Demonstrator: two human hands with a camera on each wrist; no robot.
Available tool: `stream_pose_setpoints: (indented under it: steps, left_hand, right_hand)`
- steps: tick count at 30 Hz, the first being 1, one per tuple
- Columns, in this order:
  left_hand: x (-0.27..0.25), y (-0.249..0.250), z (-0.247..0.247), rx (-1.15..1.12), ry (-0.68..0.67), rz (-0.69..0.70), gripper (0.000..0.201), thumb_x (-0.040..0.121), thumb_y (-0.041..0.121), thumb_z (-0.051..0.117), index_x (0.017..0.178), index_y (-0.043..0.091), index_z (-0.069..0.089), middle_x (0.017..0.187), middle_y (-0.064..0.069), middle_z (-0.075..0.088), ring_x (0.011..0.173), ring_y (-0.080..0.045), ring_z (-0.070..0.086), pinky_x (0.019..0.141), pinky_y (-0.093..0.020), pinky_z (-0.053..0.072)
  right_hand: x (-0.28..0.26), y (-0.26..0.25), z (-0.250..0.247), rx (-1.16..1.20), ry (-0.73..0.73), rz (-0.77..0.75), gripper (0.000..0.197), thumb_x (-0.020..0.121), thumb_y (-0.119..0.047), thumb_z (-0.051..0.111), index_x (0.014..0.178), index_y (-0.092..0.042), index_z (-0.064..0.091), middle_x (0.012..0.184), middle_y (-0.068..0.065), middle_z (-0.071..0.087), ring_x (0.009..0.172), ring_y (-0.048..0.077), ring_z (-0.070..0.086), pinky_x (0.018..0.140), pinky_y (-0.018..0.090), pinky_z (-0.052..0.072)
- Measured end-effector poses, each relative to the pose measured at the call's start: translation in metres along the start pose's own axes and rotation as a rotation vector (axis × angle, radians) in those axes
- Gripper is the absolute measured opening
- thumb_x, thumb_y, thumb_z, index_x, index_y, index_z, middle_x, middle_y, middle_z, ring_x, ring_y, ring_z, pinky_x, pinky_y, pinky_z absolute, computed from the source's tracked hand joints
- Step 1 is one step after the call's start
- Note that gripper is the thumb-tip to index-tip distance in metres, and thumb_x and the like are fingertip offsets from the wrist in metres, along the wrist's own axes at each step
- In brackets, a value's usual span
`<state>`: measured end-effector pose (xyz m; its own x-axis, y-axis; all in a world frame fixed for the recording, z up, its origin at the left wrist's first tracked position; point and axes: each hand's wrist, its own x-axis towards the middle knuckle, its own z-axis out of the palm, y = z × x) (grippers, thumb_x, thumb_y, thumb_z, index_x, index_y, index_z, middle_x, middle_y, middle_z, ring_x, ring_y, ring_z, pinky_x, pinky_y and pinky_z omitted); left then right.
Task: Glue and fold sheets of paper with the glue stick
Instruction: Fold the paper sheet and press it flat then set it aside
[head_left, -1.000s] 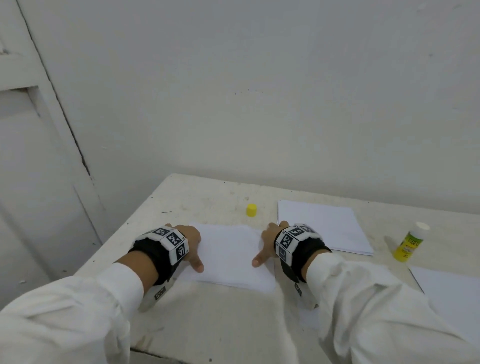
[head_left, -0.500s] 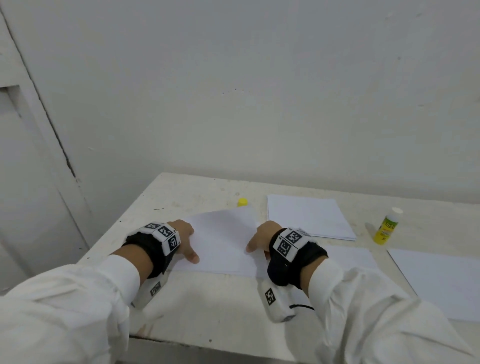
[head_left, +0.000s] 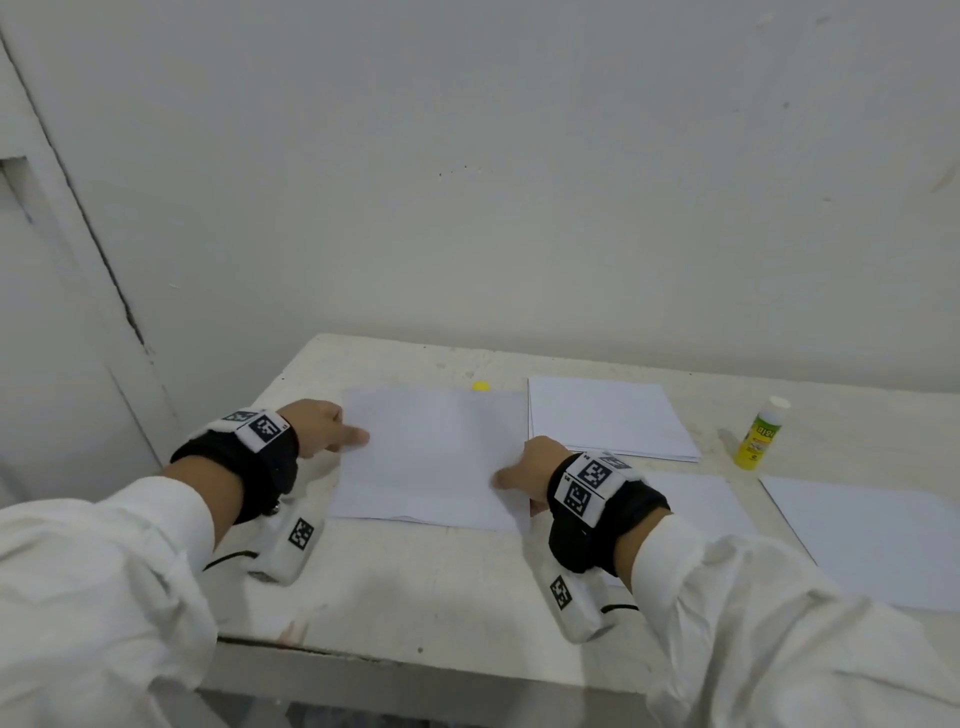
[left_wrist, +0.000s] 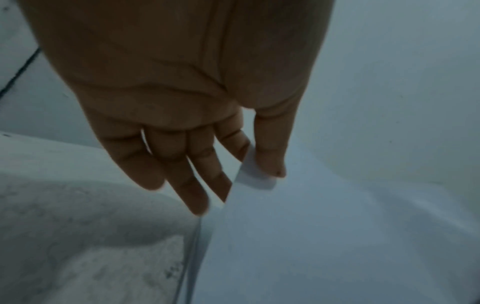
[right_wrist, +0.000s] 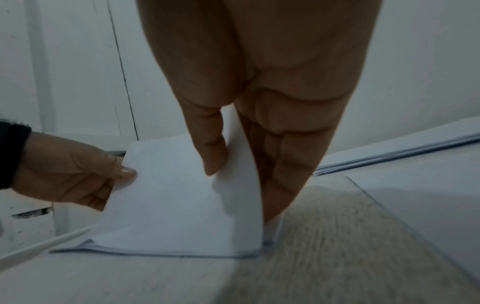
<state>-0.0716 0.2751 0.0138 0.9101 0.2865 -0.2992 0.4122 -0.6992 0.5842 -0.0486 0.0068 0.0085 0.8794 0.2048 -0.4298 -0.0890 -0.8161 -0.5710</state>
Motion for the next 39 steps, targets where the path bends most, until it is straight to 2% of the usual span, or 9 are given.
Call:
stream_pose_setpoints:
  steps: [3, 8, 18, 22, 27, 29, 34, 36, 39]
  left_hand:
    - [-0.002, 0.001, 0.009, -0.113, -0.083, -0.028, 0.027, 0.091, 0.035, 0.061, 0.088, 0.011, 0.048, 0.097, -0.01, 0.065, 0.077, -0.019, 0.059, 0.061, -0.024, 0.04]
    - [-0.016, 0.003, 0.018, 0.143, -0.208, -0.103, 0.031, 0.081, 0.031, 0.074, 0.073, 0.009, 0.055, 0.056, -0.002, 0.055, 0.047, -0.016, 0.045, 0.045, -0.019, 0.033]
    - [-0.026, 0.009, 0.014, 0.129, -0.139, -0.183, 0.03, 0.089, 0.028, 0.066, 0.071, 0.008, 0.053, 0.042, 0.005, 0.056, 0.047, -0.016, 0.043, 0.048, -0.022, 0.032]
    - [-0.028, 0.009, 0.014, -0.023, -0.121, -0.201, 0.023, 0.09, 0.024, 0.066, 0.08, 0.005, 0.056, 0.065, -0.007, 0.062, 0.065, -0.022, 0.055, 0.054, -0.023, 0.037]
    - [-0.04, 0.016, 0.014, -0.109, -0.042, -0.234, 0.031, 0.092, 0.019, 0.063, 0.068, 0.003, 0.052, 0.046, -0.005, 0.05, 0.058, -0.022, 0.05, 0.055, -0.026, 0.041]
    - [-0.046, 0.021, 0.014, -0.097, -0.031, -0.242, 0.025, 0.091, 0.022, 0.064, 0.078, 0.004, 0.052, 0.06, -0.006, 0.055, 0.062, -0.021, 0.054, 0.057, -0.026, 0.042]
    - [-0.055, 0.056, 0.03, -0.22, 0.037, -0.125, 0.022, 0.086, 0.009, 0.069, 0.076, 0.011, 0.049, 0.079, -0.008, 0.057, 0.063, -0.016, 0.054, 0.057, -0.026, 0.047]
    - [-0.06, 0.08, 0.049, -0.256, 0.057, -0.054, 0.02, 0.083, 0.004, 0.07, 0.09, 0.013, 0.054, 0.078, -0.008, 0.058, 0.064, -0.016, 0.055, 0.055, -0.024, 0.052]
    - [-0.067, 0.115, 0.084, -0.26, 0.008, 0.052, 0.041, 0.08, 0.002, 0.072, 0.107, 0.016, 0.044, 0.083, -0.011, 0.059, 0.067, -0.021, 0.057, 0.066, -0.032, 0.054]
  right_hand:
    - [0.003, -0.003, 0.0, -0.032, 0.026, 0.007, 0.023, 0.084, -0.027, 0.066, 0.091, -0.006, 0.059, 0.102, 0.013, 0.068, 0.097, 0.034, 0.066, 0.09, 0.042, 0.053]
    - [0.008, -0.006, 0.0, -0.043, 0.055, 0.025, 0.029, 0.083, -0.032, 0.066, 0.091, -0.006, 0.056, 0.108, 0.016, 0.067, 0.099, 0.034, 0.064, 0.09, 0.043, 0.053]
    - [0.007, -0.002, -0.011, 0.151, -0.017, 0.021, 0.024, 0.088, -0.021, 0.063, 0.07, -0.018, 0.047, 0.12, 0.016, 0.061, 0.104, 0.03, 0.064, 0.086, 0.041, 0.056]
    - [0.002, 0.001, -0.012, 0.193, -0.034, 0.003, 0.024, 0.091, -0.021, 0.059, 0.071, -0.019, 0.045, 0.124, 0.016, 0.058, 0.105, 0.03, 0.063, 0.084, 0.041, 0.057]
    - [-0.007, 0.005, -0.015, 0.256, -0.067, -0.019, 0.027, 0.095, -0.02, 0.052, 0.071, -0.02, 0.04, 0.131, 0.017, 0.053, 0.101, 0.031, 0.062, 0.081, 0.04, 0.057]
    - [-0.007, 0.009, -0.017, 0.289, -0.066, -0.008, 0.027, 0.095, -0.02, 0.051, 0.071, -0.02, 0.04, 0.13, 0.017, 0.053, 0.09, 0.029, 0.06, 0.08, 0.04, 0.058]
    - [-0.024, 0.036, -0.05, 0.356, -0.05, 0.093, 0.017, 0.096, -0.017, 0.05, 0.086, -0.003, 0.047, 0.091, 0.023, 0.062, 0.088, 0.043, 0.067, 0.075, 0.044, 0.056]
    - [-0.031, 0.06, -0.073, 0.311, 0.006, 0.11, 0.013, 0.093, -0.013, 0.054, 0.095, -0.001, 0.048, 0.084, 0.018, 0.058, 0.071, 0.035, 0.064, 0.064, 0.036, 0.05]
    - [-0.039, 0.106, -0.102, 0.357, 0.035, 0.13, 0.018, 0.085, -0.002, 0.064, 0.097, -0.001, 0.05, 0.1, 0.02, 0.06, 0.082, 0.034, 0.062, 0.078, 0.041, 0.053]
